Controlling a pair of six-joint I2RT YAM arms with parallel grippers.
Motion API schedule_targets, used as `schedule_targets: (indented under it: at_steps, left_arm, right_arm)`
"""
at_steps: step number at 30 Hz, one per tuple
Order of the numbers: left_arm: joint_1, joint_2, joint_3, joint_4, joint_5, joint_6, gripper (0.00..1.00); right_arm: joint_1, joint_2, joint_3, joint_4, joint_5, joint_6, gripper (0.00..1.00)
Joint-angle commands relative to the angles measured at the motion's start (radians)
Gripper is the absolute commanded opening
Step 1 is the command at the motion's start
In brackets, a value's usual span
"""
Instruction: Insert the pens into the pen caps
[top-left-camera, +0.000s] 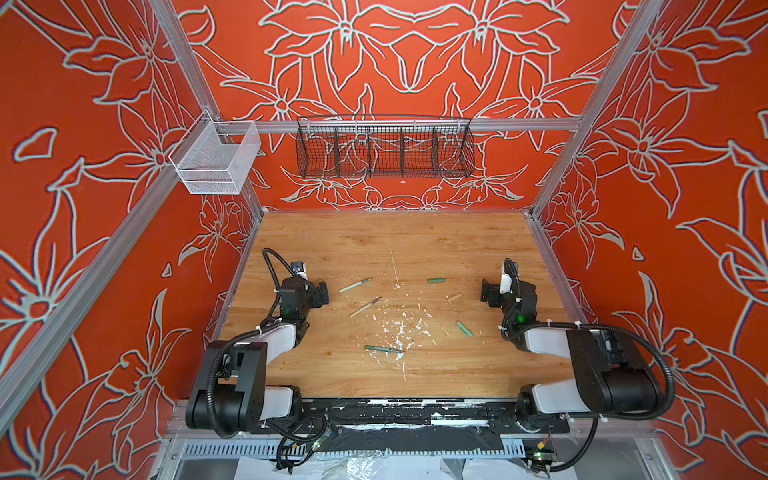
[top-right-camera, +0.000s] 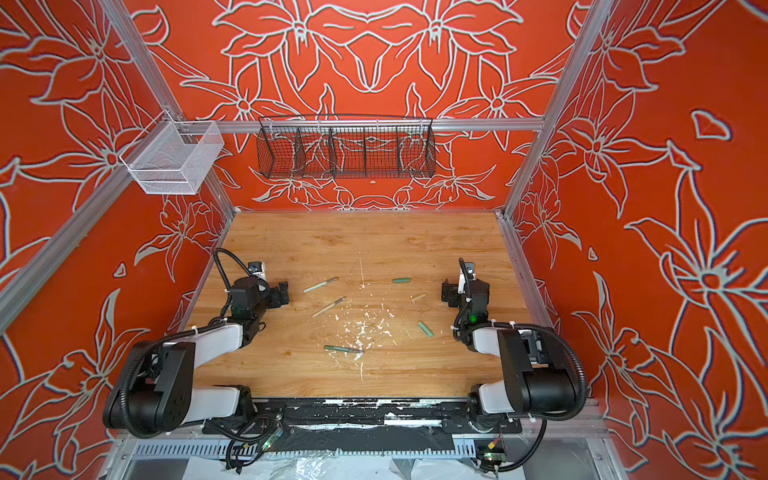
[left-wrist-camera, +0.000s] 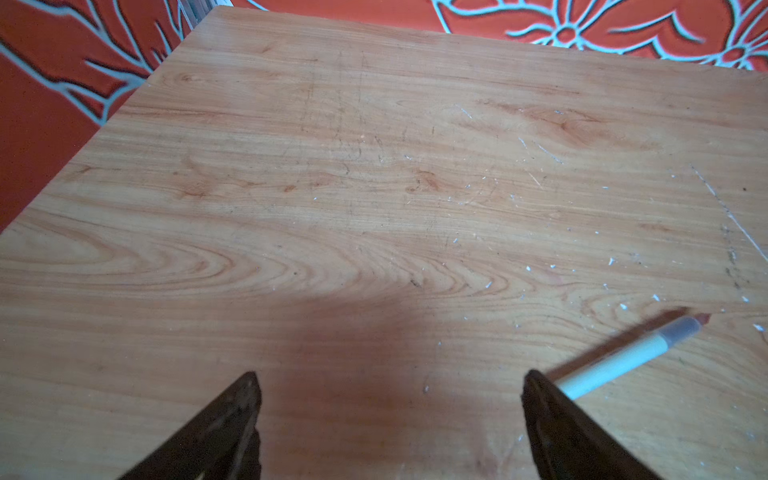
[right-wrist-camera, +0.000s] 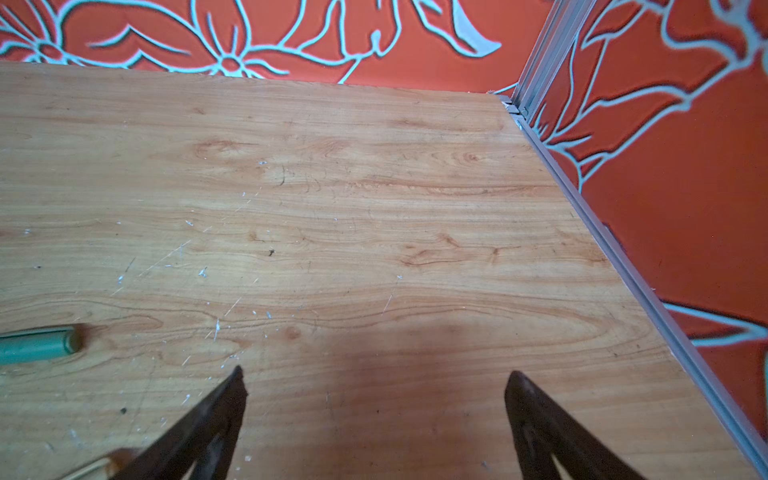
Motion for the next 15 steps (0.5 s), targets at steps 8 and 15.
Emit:
schedule_targets:
  at_steps: [8,15]
  left_arm:
    - [0.000,0.006,0.011,0.001,0.008,0.008,0.97]
    - [0.000,0.006,0.011,0.000,0.008,0.008,0.97]
  right_arm:
    - [-0.002,0.000,0.016,-0.008,-0.013,-0.007,0.97]
    - [-0.005,-0.001,0.018,-0.010,-0.018,-0.003,0.97]
